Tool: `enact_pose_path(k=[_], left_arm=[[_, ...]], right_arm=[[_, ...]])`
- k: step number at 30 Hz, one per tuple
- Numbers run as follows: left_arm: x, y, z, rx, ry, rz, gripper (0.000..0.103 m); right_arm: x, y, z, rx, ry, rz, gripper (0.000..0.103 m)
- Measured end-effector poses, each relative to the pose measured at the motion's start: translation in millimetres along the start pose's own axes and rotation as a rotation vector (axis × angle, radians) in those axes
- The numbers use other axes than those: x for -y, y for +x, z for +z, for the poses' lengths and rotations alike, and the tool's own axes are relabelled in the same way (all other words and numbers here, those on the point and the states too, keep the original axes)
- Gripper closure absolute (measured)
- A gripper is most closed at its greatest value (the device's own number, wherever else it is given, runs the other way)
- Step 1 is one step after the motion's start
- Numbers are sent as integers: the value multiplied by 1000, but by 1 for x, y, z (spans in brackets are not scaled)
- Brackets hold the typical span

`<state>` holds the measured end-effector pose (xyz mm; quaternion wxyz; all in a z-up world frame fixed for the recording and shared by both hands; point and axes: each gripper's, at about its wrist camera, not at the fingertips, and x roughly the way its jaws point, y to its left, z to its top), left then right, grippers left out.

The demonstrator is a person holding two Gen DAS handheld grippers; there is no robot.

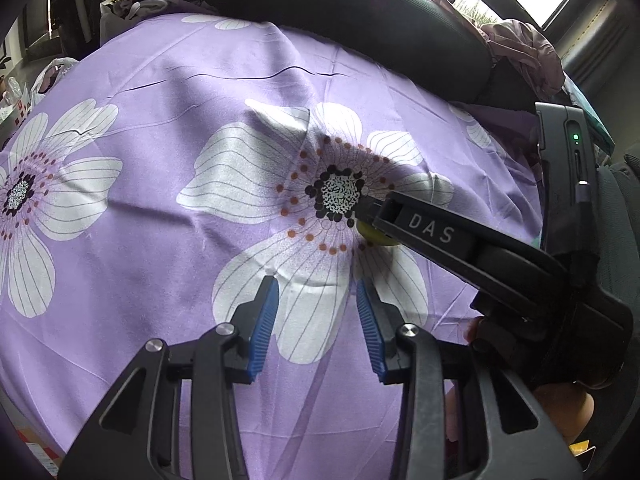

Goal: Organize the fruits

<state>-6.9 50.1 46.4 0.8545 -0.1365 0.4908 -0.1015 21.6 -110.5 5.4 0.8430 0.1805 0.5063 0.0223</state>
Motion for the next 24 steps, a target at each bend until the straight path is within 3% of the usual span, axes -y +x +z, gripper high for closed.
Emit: enact_pose_path(k=[3,8,10,16,19,22,24], left_arm=[[16,-8,-2,39,49,-21,63],[61,-30,-5,133,161,-155,61],[84,-39,-9,165,219,-216,46],[158,-46,-15,205,387,-393,26],[186,-38,-25,201,467,-425,15],[209,-24,-32,177,530,-412,15],[216,-14,-36,163,546,-398,15]], right_arm=[[1,-28,-2,58,-9,9,56],[25,-101,-12,194,52,-17,56],[41,-133,-16,262,80,-42,56],[102,-198,-28,406,211,-133,56],[138,-212,-35,428,324,-199,56],[167,-212,-40,418,403,-258,56],[183,-207,-42,387,435,-233,56]])
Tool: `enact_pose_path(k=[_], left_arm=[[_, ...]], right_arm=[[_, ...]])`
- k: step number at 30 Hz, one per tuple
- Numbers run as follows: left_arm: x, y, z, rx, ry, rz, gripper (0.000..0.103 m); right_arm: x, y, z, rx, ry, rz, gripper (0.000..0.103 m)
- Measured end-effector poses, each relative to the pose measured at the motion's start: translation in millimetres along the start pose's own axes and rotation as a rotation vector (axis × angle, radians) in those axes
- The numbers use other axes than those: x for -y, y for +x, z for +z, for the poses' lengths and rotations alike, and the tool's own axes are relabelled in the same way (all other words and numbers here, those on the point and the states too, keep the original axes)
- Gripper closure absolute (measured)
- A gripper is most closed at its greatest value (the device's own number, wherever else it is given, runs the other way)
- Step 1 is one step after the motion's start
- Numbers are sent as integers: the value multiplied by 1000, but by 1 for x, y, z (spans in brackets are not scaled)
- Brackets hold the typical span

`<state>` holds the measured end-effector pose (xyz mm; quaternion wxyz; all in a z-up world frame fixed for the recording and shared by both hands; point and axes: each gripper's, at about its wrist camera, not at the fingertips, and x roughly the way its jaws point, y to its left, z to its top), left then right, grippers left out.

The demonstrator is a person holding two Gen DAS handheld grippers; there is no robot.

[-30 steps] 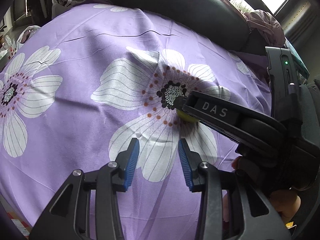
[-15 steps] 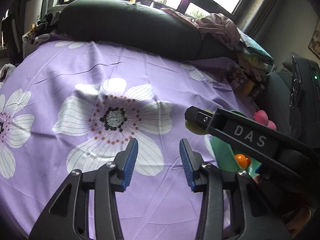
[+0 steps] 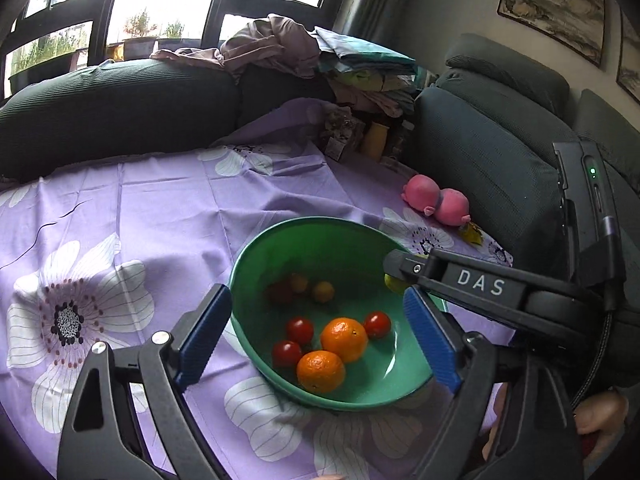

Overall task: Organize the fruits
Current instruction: 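Carry the green apple over the green bowl with the right gripper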

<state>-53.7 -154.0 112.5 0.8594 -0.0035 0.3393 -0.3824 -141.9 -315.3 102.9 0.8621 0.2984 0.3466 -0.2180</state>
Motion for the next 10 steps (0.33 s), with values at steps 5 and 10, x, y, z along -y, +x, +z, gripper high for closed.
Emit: enact_pose_path(k=[5,10], left_arm=[[8,14,-9,-33,18,-6,15],[9,11,-10,-20,19,7,15]], right_arm=[[15,5,2,-23,18,-27,44],[14,-8,1,21,11,-41,36]])
